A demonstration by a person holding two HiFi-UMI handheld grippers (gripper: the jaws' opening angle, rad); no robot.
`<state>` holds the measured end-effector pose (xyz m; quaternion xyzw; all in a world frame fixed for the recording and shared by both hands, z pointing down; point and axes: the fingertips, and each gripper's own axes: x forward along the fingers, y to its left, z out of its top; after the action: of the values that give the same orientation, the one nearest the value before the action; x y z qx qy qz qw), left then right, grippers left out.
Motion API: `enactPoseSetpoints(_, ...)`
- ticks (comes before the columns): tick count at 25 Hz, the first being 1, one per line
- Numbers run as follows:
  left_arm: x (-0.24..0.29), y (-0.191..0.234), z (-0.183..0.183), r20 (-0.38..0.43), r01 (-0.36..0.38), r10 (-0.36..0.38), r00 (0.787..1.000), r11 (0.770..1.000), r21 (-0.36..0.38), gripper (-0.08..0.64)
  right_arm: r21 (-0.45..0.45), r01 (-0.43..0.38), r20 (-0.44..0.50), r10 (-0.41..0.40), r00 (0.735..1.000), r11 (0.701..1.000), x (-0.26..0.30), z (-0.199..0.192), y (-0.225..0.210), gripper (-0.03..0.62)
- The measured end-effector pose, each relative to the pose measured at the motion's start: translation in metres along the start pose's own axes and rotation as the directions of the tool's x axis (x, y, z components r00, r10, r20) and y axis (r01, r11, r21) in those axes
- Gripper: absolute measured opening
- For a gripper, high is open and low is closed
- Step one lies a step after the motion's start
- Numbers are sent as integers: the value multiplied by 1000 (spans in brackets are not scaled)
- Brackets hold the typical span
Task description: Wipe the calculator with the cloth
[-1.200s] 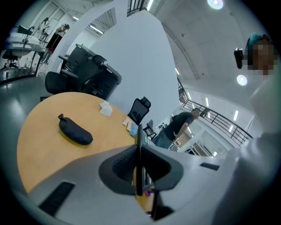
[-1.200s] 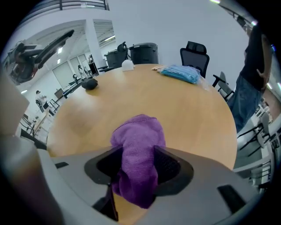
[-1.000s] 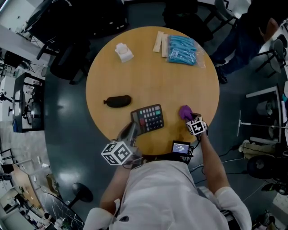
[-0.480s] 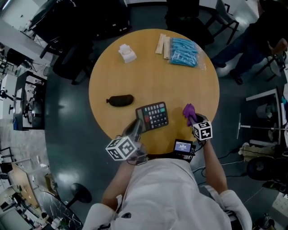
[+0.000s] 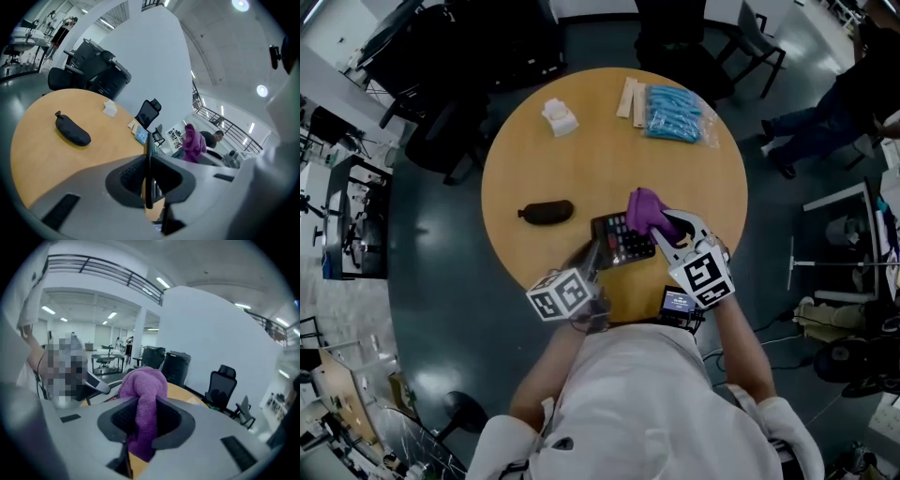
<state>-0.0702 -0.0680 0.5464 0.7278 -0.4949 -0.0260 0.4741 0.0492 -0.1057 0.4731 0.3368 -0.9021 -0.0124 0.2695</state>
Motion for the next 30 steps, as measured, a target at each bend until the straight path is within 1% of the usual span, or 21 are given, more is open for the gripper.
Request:
enactPoseSetpoints(2, 3, -6, -2, -15, 12, -12, 1000, 1000, 5, 43, -110, -31, -24, 28, 999, 993, 12, 11, 13, 91)
enactPoseSetpoints(3, 4, -9, -3, -20, 18, -17, 1000, 1000, 13, 43, -145, -51, -40, 46, 998, 988, 18, 13, 19, 89)
enactPoseSetpoints(5, 5, -15, -5, -28, 30, -29, 999, 999, 30, 43, -194, -90, -74, 77, 994, 977, 26, 14, 32, 89)
enactPoseSetpoints(8, 4, -25, -5, -39, 65, -63, 997, 997, 51, 43, -250, -128, -130, 97, 987, 960, 33, 8, 44, 87)
enactPoseSetpoints(11, 2, -35, -4, -45, 109, -107, 993, 993, 39, 43, -306, -149, -180, 96, 979, 940, 34, 0, 53, 87)
enactPoseSetpoints(16, -3, -35, -8, -50, 135, -135, 990, 991, 6, 43, -353, -180, -214, 108, 971, 918, 28, -7, 64, 87)
enactPoseSetpoints(21, -4, -26, -19, -55, 142, -148, 987, 985, -95, 43, -404, -218, -250, 122, 961, 888, 18, -18, 80, 87)
enactPoseSetpoints(25, -6, -26, -20, -43, 156, -163, 986, 977, -145, 43, -416, -264, -272, 157, 949, 871, 5, -29, 98, 87)
enactPoseSetpoints(27, -7, -25, -19, -38, 159, -167, 985, 975, -158, 43, -426, -285, -284, 172, 943, 859, -1, -34, 108, 87)
enactPoseSetpoints(30, -8, -22, -17, -34, 157, -164, 986, 975, -159, 43, -441, -315, -304, 190, 933, 841, -9, -43, 122, 87)
